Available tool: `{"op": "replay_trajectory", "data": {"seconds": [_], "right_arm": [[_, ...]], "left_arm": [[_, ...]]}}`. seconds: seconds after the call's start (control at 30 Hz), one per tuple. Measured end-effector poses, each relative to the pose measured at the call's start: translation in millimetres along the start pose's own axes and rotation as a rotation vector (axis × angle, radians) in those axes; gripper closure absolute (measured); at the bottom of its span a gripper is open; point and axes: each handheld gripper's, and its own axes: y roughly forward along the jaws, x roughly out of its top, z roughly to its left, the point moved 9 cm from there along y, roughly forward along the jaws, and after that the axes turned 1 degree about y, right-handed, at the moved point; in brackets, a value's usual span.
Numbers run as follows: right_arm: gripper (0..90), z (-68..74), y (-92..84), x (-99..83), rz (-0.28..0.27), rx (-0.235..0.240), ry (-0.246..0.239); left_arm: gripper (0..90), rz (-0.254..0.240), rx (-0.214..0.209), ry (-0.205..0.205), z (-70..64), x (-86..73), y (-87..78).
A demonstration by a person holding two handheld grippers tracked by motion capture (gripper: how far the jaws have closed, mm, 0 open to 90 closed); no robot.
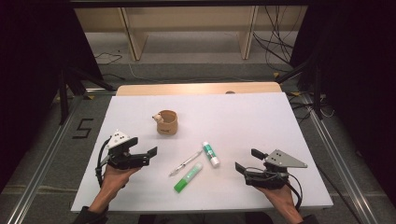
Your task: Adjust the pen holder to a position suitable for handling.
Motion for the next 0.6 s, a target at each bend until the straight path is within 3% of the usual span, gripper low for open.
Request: {"op": "replay_trajectory", "data": {"seconds": [0.33, 0.6], "right_arm": [[20.7, -0.1, 0.2, 0.4, -0.004, -0.003, -0.004], [20.7, 1.0, 0.8, -0.2, 0.001, 0.000, 0.001]], "left_arm": [[18.7, 0.032, 0.085, -0.019, 26.5, 7.6, 21.1], [34.3, 0.055, 0.160, -0.056, 50.7, 12.4, 37.8]]}}
